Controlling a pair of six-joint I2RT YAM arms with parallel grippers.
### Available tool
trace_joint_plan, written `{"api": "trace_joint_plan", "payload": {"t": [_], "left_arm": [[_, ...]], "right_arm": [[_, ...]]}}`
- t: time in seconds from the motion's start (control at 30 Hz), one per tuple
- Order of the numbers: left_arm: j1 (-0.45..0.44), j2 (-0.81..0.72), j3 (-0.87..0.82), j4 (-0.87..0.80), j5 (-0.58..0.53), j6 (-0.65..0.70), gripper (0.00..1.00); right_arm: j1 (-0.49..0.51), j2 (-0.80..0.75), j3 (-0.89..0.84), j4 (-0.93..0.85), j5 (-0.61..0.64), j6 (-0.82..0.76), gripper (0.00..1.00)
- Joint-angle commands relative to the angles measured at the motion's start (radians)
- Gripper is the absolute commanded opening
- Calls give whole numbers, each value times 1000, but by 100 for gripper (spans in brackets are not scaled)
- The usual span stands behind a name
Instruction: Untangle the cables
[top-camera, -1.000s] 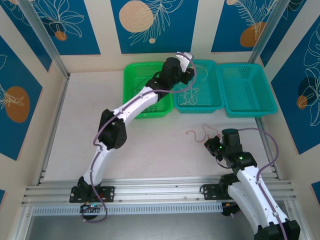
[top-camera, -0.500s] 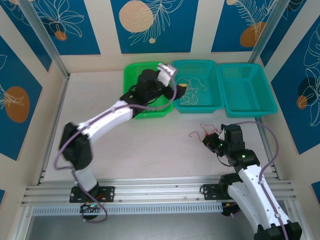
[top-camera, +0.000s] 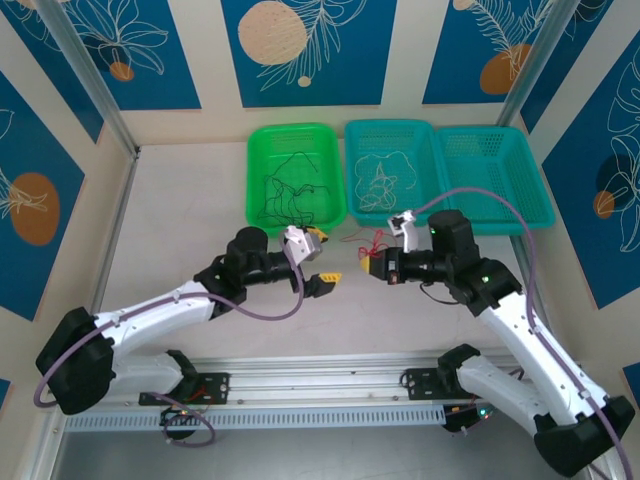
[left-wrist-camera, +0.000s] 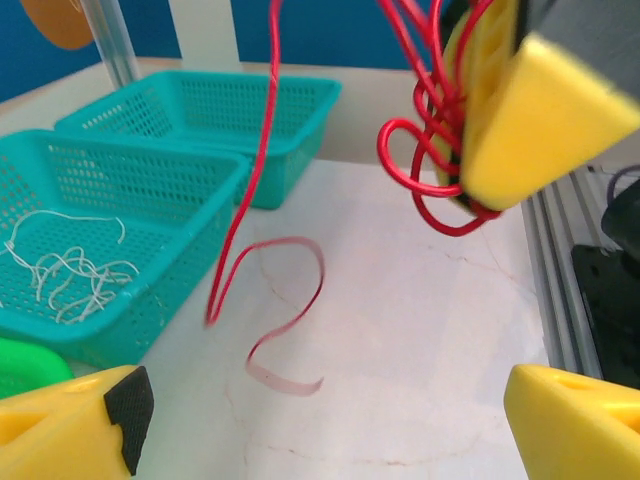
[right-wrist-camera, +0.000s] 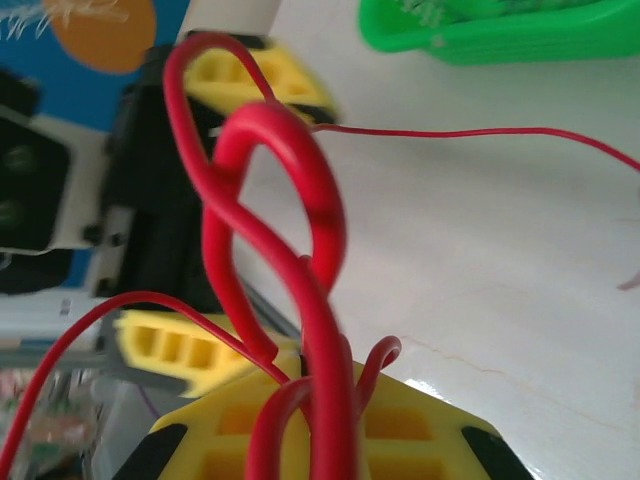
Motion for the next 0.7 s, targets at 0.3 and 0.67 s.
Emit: {"api": "trace_joint_plan", "payload": {"t": [0.3, 0.67], "left_arm": [[2, -23, -19, 67, -214, 120, 24], [51, -306, -51, -99, -420, -121, 0]], "right_arm": [[164, 126, 65, -3, 79, -41, 0], [-341, 26, -237, -100, 315, 277, 14]]}}
